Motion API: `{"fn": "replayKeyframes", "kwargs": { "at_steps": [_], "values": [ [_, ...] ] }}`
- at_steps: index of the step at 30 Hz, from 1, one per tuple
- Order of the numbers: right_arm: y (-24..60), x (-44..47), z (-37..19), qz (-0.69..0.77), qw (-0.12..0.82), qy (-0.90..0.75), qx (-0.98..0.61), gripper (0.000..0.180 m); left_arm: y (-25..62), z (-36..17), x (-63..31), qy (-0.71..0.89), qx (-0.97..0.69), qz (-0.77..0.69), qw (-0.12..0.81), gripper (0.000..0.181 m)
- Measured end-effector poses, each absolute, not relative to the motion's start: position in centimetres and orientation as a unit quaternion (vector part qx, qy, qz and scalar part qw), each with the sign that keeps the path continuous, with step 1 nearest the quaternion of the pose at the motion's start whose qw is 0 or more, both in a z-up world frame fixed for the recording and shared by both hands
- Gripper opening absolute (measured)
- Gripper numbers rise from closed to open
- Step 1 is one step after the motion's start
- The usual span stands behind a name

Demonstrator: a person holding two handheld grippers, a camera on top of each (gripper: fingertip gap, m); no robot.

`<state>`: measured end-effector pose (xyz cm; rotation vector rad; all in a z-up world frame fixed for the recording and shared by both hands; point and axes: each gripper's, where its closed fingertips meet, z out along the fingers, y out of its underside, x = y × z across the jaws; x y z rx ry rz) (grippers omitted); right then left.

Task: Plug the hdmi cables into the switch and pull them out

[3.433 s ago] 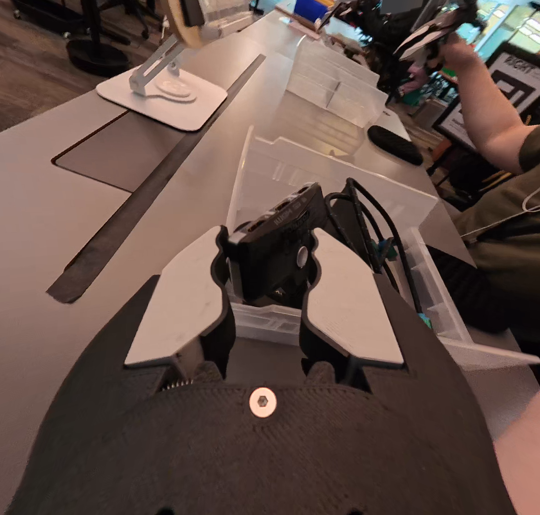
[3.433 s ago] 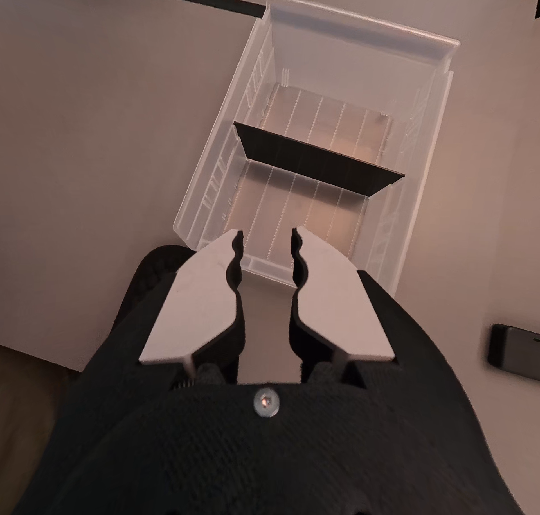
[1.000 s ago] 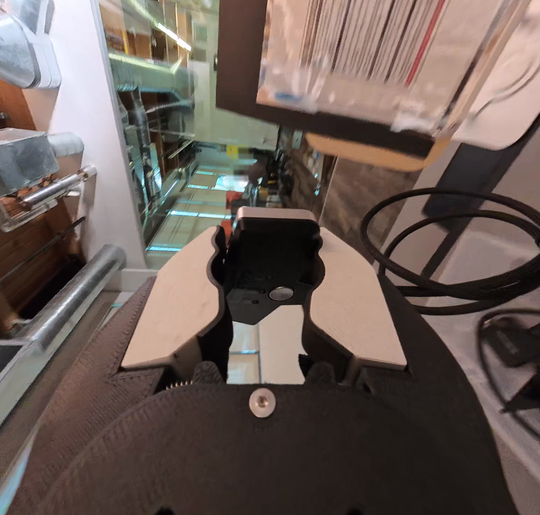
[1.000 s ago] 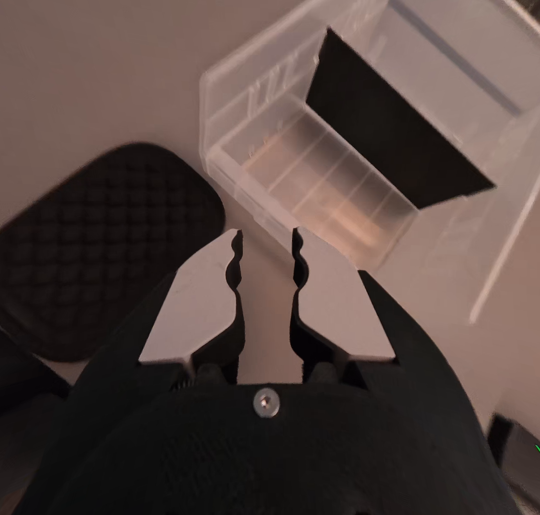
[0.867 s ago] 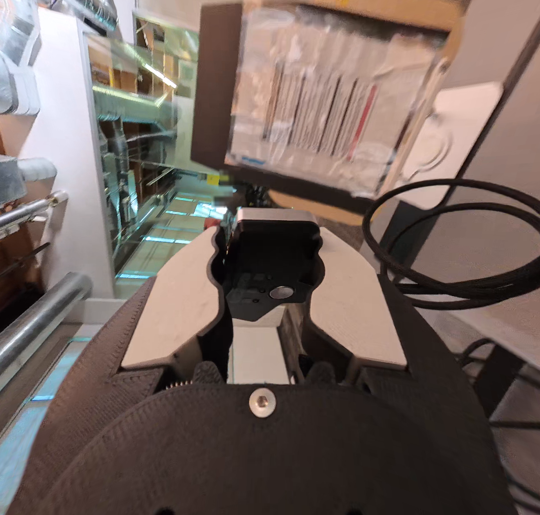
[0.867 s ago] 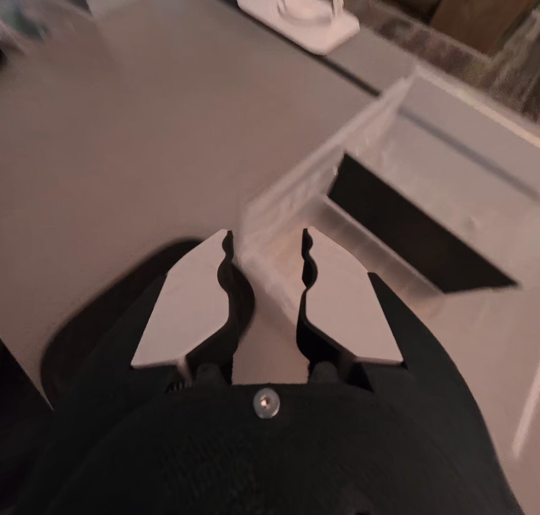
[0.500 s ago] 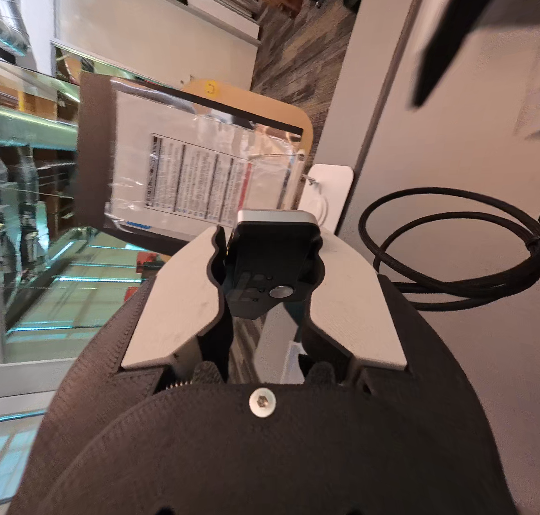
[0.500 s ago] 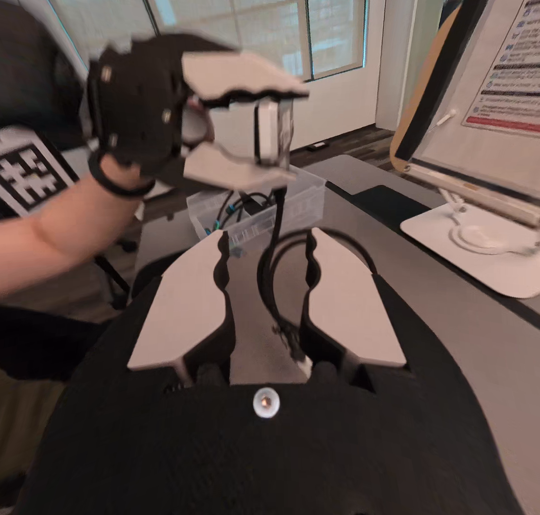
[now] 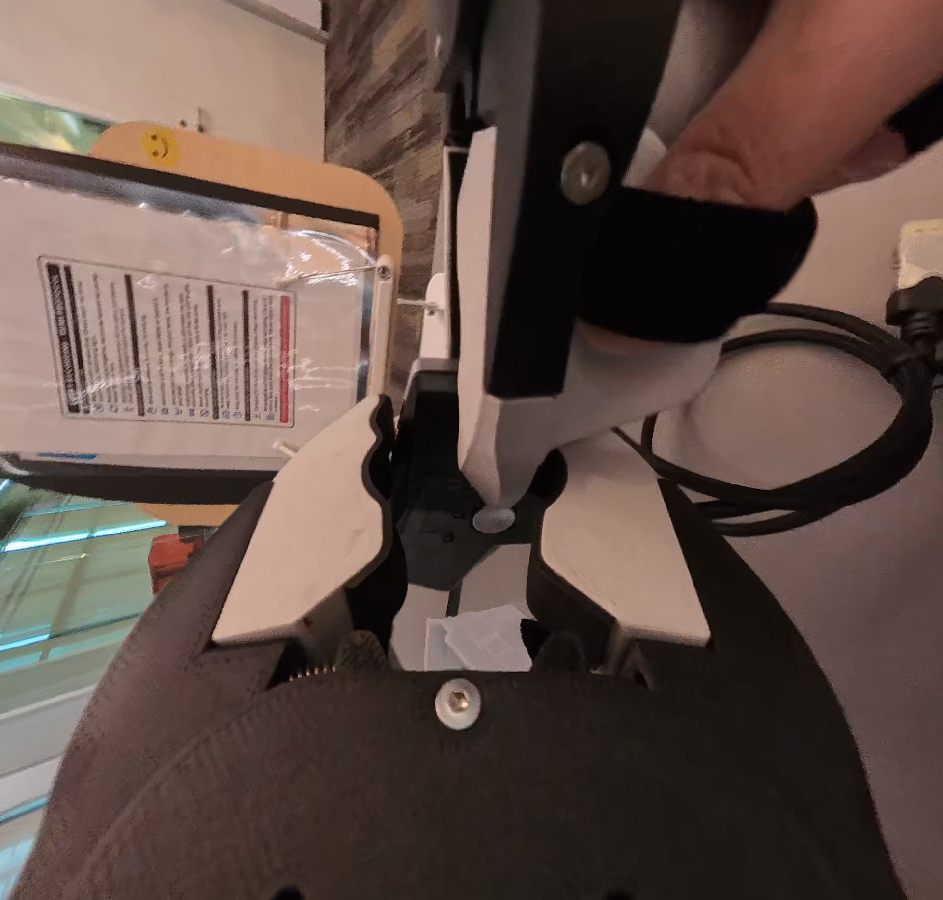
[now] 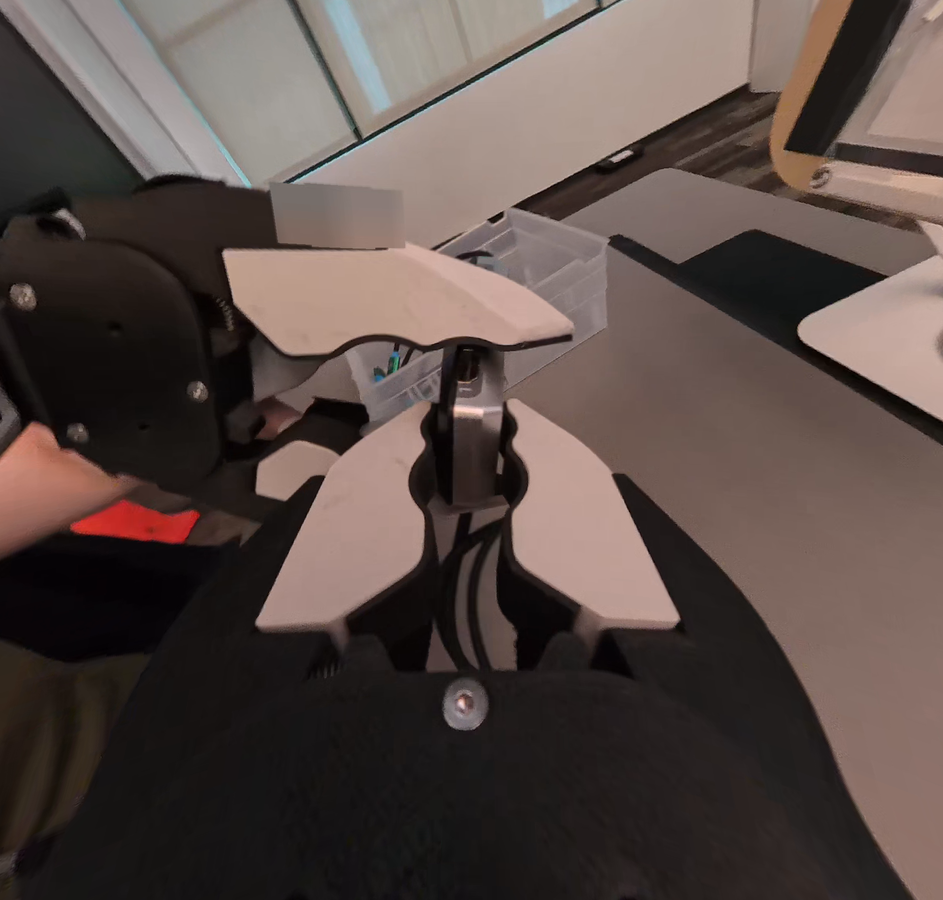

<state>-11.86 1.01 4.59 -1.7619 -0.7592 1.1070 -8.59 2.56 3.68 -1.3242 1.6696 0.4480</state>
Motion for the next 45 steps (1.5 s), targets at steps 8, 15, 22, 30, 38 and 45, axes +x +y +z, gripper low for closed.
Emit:
{"fn": "replayKeyframes", "kwargs": {
  "at_steps": [8, 15, 22, 30, 38, 45],
  "values": [
    [-1.3, -11.0, 4.7, 0.381, 0.519, -0.463, -0.609, 0.022, 0.0, 4.8, -11.1, 0.677, -0.625, -0.073, 0.382, 0.074],
    [-1.2, -11.8, 3.7, 0.278, 0.578, -0.528, -0.557, 0.022, 0.1, 1.2, -12.5, 0.725, -0.608, -0.03, 0.323, 0.032],
    [2.2, -8.2, 3.9, 0.167, 0.614, -0.46, -0.619, 0.038, 5.5, -1.3, -14.3, 0.689, -0.569, 0.128, 0.429, 0.024],
    [1.0, -5.5, 7.3, 0.13, 0.632, -0.435, -0.628, 0.039, 9.1, -8.0, -16.0, 0.706, -0.487, 0.312, 0.41, 0.022],
    [-0.7, -4.8, 9.9, 0.108, 0.655, -0.435, -0.608, 0.038, 8.7, -12.6, -15.8, 0.735, -0.455, 0.333, 0.376, 0.025],
    [-0.6, -4.0, 9.8, 0.119, 0.648, -0.426, -0.62, 0.036, 7.2, -13.6, -16.0, 0.755, -0.496, 0.278, 0.326, 0.042]
  ]
}}
